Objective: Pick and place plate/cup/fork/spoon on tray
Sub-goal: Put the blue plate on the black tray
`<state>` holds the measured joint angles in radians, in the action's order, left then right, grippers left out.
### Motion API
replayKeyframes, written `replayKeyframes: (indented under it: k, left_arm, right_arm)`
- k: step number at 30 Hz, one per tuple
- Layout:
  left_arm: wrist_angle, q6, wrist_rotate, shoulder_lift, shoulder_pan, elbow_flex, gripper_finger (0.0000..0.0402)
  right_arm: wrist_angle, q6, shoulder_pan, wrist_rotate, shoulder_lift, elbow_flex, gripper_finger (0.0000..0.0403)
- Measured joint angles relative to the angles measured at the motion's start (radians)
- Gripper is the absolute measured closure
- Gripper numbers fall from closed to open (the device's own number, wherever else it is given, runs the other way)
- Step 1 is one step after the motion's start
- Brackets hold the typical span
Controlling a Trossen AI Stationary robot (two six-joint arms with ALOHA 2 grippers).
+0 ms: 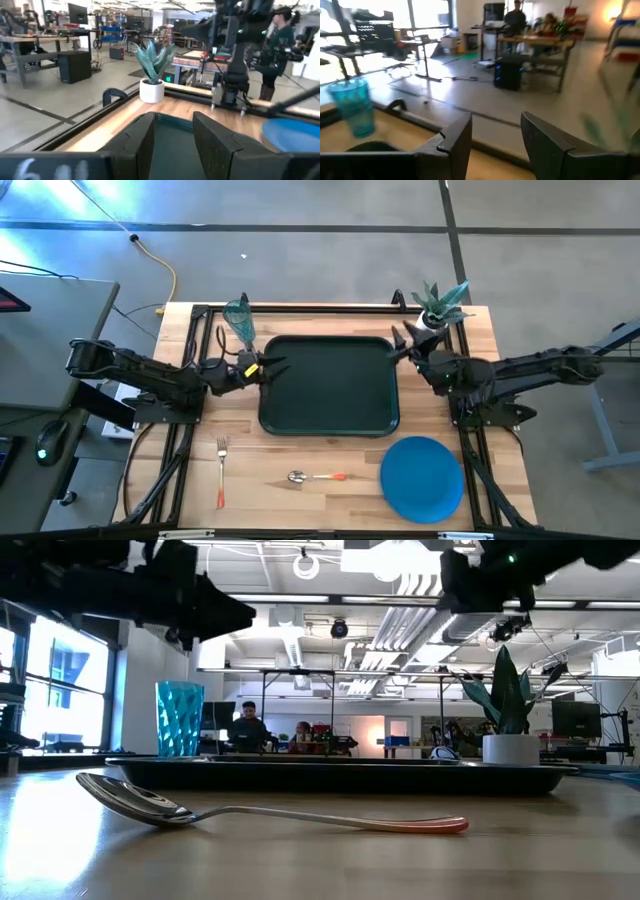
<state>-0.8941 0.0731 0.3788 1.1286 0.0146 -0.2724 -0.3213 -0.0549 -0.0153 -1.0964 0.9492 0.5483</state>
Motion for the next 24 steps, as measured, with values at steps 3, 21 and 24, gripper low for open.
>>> replayKeyframes:
  k: [3,21,24]
  left_arm:
    - [-0.001,-0.019,0.0,0.033,0.025,-0.055,0.0277]
    - [0.232,-0.13,-0.298,0.387,0.181,-0.448,0.0302]
    - [0.283,-0.13,-0.291,0.396,0.185,-0.461,0.0298]
  right_arm:
    - [0.195,0.015,0.05,-0.003,0.02,0.108,0.0242]
    - [0.885,-0.229,0.365,0.728,0.308,0.515,0.0242]
    - [0.915,-0.259,0.38,0.722,0.383,0.482,0.0242]
